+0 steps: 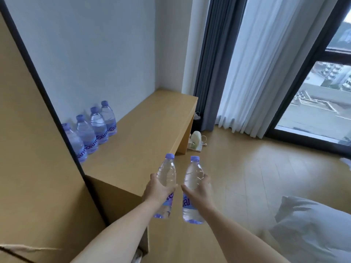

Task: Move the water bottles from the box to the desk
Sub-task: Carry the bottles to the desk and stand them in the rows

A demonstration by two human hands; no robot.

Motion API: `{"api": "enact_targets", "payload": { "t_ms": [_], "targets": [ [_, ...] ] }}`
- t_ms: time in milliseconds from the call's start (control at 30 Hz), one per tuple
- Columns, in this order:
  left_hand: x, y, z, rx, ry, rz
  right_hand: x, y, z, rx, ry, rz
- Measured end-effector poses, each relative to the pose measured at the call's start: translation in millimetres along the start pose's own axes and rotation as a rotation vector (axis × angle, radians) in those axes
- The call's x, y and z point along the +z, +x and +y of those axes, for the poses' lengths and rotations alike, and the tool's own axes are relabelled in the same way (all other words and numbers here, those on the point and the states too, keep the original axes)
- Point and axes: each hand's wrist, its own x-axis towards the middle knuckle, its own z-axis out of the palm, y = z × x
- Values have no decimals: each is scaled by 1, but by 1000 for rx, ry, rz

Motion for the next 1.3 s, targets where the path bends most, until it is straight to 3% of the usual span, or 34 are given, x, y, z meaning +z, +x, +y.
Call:
{"api": "enact_targets", "payload": {
  "t_ms": [267, 500, 700, 867, 1067, 1167, 1300],
  "targets": [
    [-63, 108, -9, -157, -269, 60, 69, 117, -84, 18, 127, -375],
    [-109, 165, -30, -388, -516, 258, 146, 208, -133, 49, 128, -803],
    [-145, 186, -27, -446, -626, 365, 196, 267, -193, -105, -117, -1098],
    [-154, 198, -20, -407, -686, 581, 227, 289, -229, -298, -215, -1367],
    [-138, 197, -26, -417, -628, 823, 248, 285, -241, -514, -278, -1512],
    [-132, 198, -32, -420, -686, 936, 255, 275, -241, -573, -305, -1488],
    [-137, 199, -34, -391, -752, 959, 262, 262, -243, -682, -271, -1412]
  ]
}}
